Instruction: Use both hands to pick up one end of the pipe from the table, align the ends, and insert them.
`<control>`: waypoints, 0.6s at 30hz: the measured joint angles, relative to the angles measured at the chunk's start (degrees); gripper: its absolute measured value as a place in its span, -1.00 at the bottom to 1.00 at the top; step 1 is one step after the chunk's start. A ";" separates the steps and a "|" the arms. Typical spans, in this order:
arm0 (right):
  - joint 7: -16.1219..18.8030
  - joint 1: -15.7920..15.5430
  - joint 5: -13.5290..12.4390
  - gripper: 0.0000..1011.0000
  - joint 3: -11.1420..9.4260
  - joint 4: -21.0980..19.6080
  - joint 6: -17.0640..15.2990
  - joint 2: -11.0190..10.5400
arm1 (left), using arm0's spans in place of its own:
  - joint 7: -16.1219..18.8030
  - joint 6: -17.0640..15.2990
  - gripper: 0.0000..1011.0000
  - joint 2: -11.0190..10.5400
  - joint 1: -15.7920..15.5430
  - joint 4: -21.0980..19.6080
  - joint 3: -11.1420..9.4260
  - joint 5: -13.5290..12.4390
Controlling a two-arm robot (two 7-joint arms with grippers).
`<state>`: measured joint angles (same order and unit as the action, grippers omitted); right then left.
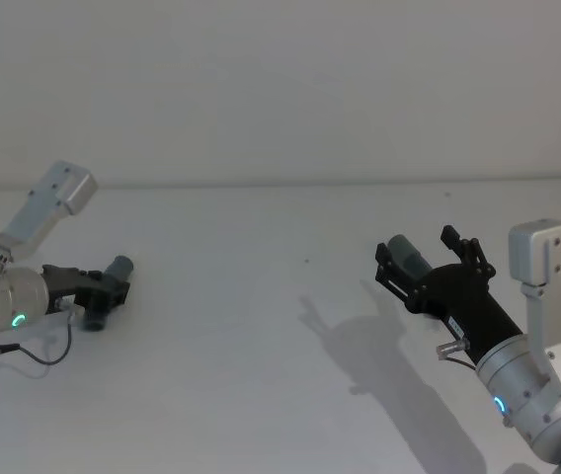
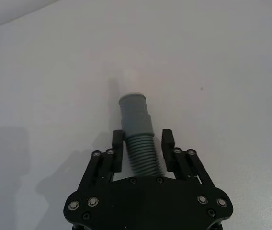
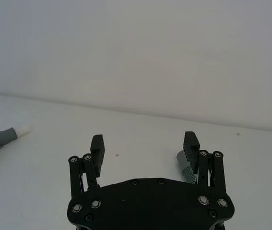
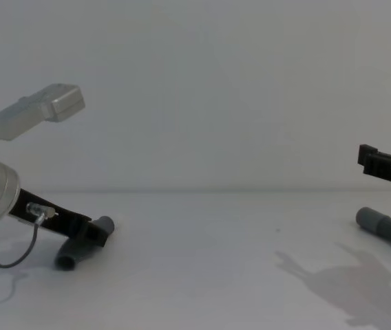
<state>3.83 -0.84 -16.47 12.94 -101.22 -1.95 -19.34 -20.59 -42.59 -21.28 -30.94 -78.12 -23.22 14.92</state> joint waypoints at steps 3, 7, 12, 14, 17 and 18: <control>0.00 0.00 0.00 0.98 0.00 0.00 0.00 0.00 | 0.00 0.00 -0.29 -0.01 0.02 0.00 0.00 0.00; 0.00 0.00 0.00 0.98 0.00 0.00 0.00 0.00 | 0.00 0.00 -0.38 0.00 0.03 0.00 0.00 0.00; 0.00 0.00 0.00 0.98 0.00 0.00 0.00 0.00 | 0.00 0.00 -0.38 0.00 0.03 0.00 0.00 0.01; 0.00 0.00 0.00 0.98 0.00 0.00 0.00 0.00 | 0.00 0.00 -0.38 -0.01 0.03 0.00 0.00 0.01; 0.00 0.00 0.00 0.98 0.00 0.00 0.00 0.00 | 0.00 0.00 -0.38 -0.01 0.03 0.01 0.00 0.01; 0.00 0.00 0.00 0.98 0.00 0.00 0.00 0.00 | 0.00 0.00 -0.38 -0.01 0.03 0.01 0.00 0.01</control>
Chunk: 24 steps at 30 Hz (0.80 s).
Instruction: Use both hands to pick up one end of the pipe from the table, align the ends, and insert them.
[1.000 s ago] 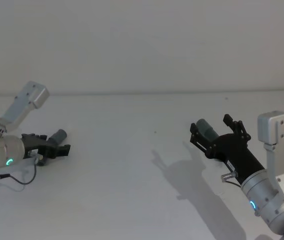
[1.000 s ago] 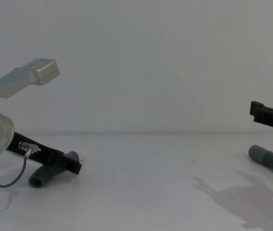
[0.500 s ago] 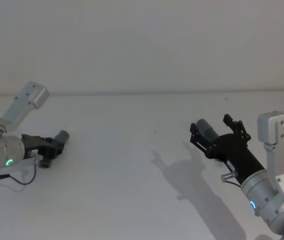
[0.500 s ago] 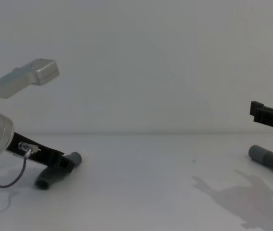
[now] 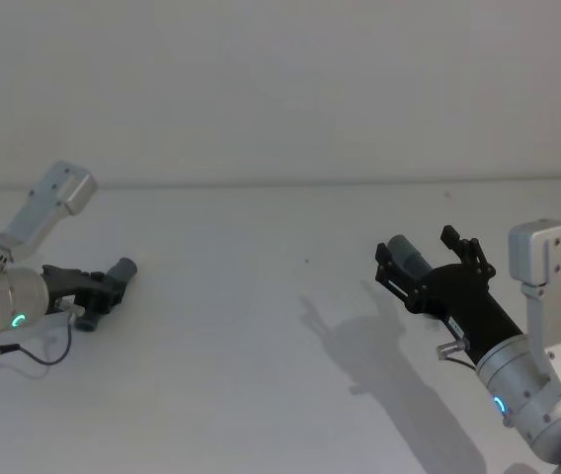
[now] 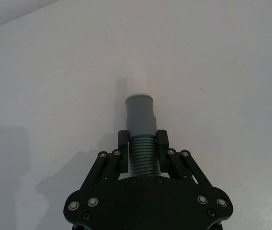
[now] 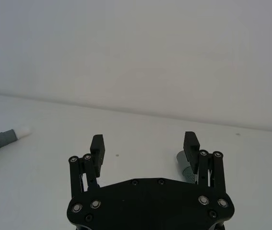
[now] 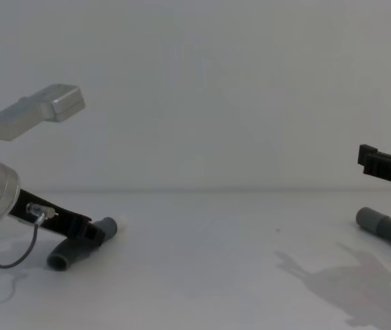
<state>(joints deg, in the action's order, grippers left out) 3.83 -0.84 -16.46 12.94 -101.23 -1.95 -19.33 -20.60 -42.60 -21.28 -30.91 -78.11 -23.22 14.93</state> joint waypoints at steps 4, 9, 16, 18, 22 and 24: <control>0.00 0.00 0.00 0.98 0.00 0.00 0.00 0.00 | 0.00 0.00 -0.38 0.00 0.00 0.00 0.00 0.00; 0.00 0.00 0.01 0.98 0.00 0.00 0.00 0.00 | 0.00 0.00 -0.38 0.00 0.00 0.00 0.00 0.00; 0.65 0.71 0.31 0.98 0.28 0.45 -0.52 -0.26 | 0.00 0.00 -0.38 0.00 0.00 0.00 0.00 0.00; 1.33 1.35 0.41 0.98 0.50 0.77 -1.38 -0.57 | 0.00 0.00 -0.38 0.00 0.00 0.00 0.00 0.00; 2.60 2.66 0.42 0.98 0.89 1.52 -3.29 -1.15 | 0.00 0.00 -0.38 0.00 0.00 0.00 0.00 0.00; 3.86 3.80 0.34 0.98 1.21 2.15 -4.99 -1.55 | 0.00 0.00 -0.38 0.00 0.00 0.00 0.00 0.00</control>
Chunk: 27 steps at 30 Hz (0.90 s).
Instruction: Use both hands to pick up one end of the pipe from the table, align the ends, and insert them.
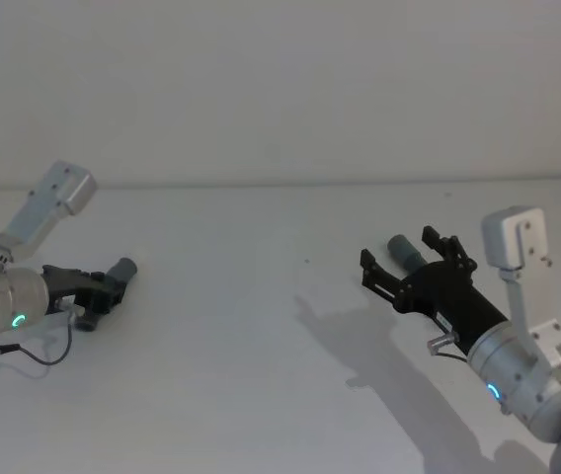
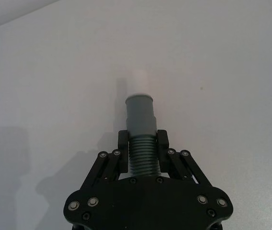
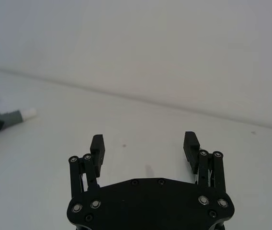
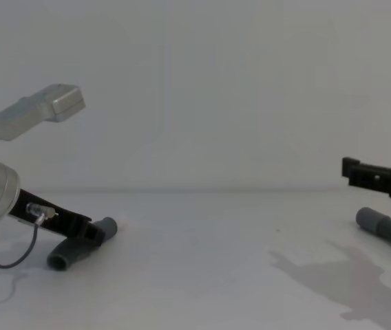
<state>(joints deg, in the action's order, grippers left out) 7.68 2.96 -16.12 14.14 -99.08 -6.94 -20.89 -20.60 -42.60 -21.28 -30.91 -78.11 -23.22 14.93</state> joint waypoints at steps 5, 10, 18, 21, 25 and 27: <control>2.45 2.61 -0.39 0.98 0.73 1.63 -3.10 -0.75 | 0.00 0.00 -0.38 0.00 0.00 0.00 0.00 0.00; 5.20 5.53 -0.74 0.98 1.64 4.08 -6.22 -1.39 | 0.00 0.00 -0.38 0.00 0.00 0.00 0.00 0.00; 7.67 8.18 -1.01 0.98 2.43 6.19 -8.91 -1.94 | 0.00 0.00 -0.38 0.00 0.00 0.00 0.00 0.00; 7.92 8.46 -1.02 0.98 2.49 6.44 -9.20 -1.98 | 0.00 0.00 -0.38 0.00 0.00 0.00 0.00 0.00; 8.05 8.60 -0.92 0.98 2.44 6.99 -8.94 -1.88 | 0.00 0.00 -0.38 0.00 0.00 0.00 0.00 0.00; 8.01 8.64 -0.75 0.98 2.30 7.36 -8.57 -1.80 | 0.00 0.00 -0.38 0.00 0.00 0.00 0.00 -0.01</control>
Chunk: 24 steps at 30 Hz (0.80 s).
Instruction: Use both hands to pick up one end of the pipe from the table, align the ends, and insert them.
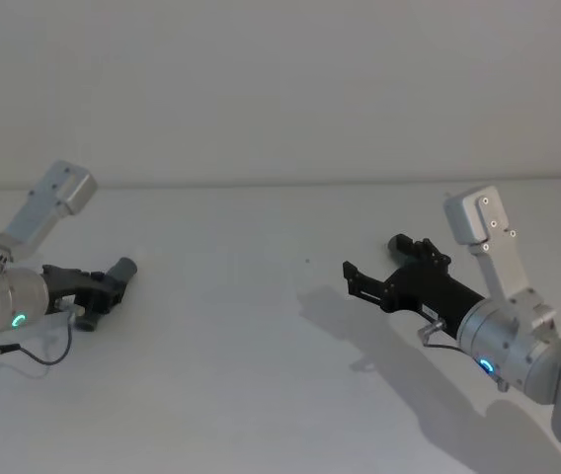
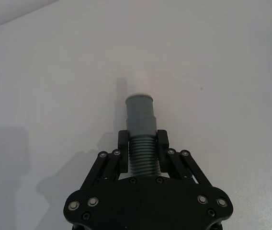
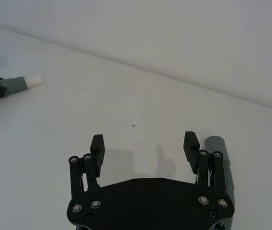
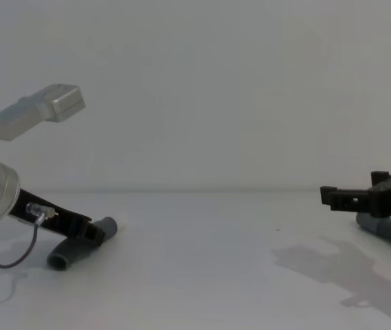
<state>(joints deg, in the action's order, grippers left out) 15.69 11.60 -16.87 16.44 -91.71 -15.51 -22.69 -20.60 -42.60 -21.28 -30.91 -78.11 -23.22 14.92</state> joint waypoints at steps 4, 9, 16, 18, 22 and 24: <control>-0.33 0.11 0.18 0.98 -0.43 0.66 0.12 0.18 | 0.00 0.00 -0.38 0.00 0.00 0.00 0.00 0.00; -1.06 0.59 0.08 0.98 -1.61 2.24 -0.48 0.55 | 0.00 0.00 -0.38 0.00 0.00 0.00 0.00 0.00; -1.30 1.95 -0.80 0.98 -3.17 4.80 -2.19 1.13 | 0.00 0.00 -0.38 0.00 0.00 0.00 0.00 0.00; -1.30 2.48 -1.17 0.98 -3.54 5.66 -2.92 1.30 | 0.00 0.00 -0.38 0.00 0.00 0.00 0.00 0.00; -1.13 3.82 -1.86 0.98 -3.95 7.25 -4.53 1.58 | 0.00 0.00 -0.38 0.00 0.00 0.00 0.00 0.00; -0.89 4.60 -2.32 0.98 -4.05 8.31 -5.78 1.71 | 0.00 0.00 -0.38 0.00 0.00 0.00 0.00 0.00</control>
<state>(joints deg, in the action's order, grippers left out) 14.80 16.20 -19.20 12.39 -83.41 -21.29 -20.98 -20.59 -42.60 -21.28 -30.92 -78.11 -23.22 14.92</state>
